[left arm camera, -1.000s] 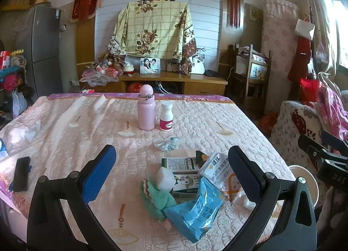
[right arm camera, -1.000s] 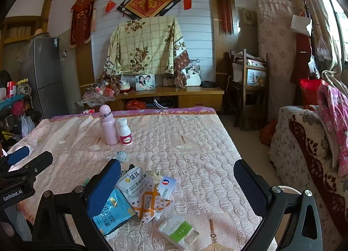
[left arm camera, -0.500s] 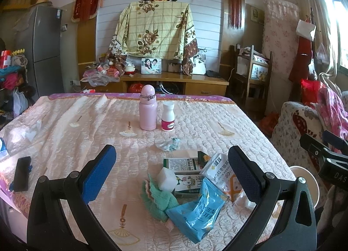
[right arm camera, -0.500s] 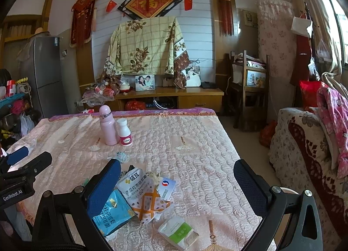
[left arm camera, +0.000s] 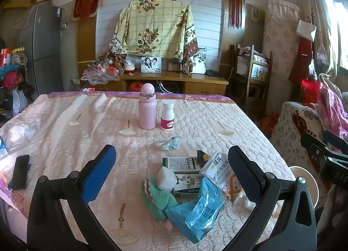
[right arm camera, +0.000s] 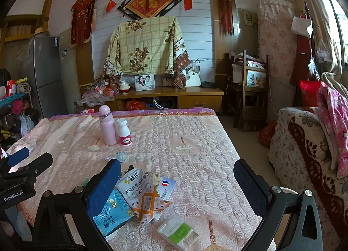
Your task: Collect trash
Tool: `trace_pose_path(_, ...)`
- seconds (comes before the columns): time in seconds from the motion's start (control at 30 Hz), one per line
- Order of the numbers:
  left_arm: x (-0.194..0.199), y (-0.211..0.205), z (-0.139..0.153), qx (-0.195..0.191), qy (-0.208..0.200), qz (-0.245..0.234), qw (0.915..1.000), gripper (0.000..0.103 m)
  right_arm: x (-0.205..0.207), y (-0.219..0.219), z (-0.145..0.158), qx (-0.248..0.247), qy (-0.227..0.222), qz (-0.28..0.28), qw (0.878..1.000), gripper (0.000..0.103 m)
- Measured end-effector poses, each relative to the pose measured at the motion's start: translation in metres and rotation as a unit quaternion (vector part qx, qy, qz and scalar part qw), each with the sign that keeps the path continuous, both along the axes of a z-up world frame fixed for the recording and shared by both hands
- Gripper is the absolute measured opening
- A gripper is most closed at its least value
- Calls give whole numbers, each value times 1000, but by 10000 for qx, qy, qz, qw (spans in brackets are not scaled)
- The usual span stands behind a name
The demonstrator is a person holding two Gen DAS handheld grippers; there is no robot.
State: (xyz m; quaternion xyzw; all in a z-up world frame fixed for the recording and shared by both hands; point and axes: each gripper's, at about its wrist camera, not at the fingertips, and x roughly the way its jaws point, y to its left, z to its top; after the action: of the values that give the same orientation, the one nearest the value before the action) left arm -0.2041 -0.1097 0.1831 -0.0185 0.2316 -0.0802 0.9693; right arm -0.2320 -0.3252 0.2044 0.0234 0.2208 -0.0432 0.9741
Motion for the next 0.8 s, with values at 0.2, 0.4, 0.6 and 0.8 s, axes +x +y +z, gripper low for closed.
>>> trace_pose_path(0.2,0,-1,1,10,2,-4,10000,102,1,-1,-2,12,67,44,10000,103)
trace_pose_path(0.4,0,0,1,5,5,6,10000,102,2,-2,-3,10,73,41,10000,103)
trace_pose_path(0.6,0,0,-1,2,11,17,10000,102,1,-2,-2,-15,68,40,10000,103)
trace_pose_path(0.8,0,0,-1,13,18,15,10000,102,1,-6,-7,-51,83,48,9999,103)
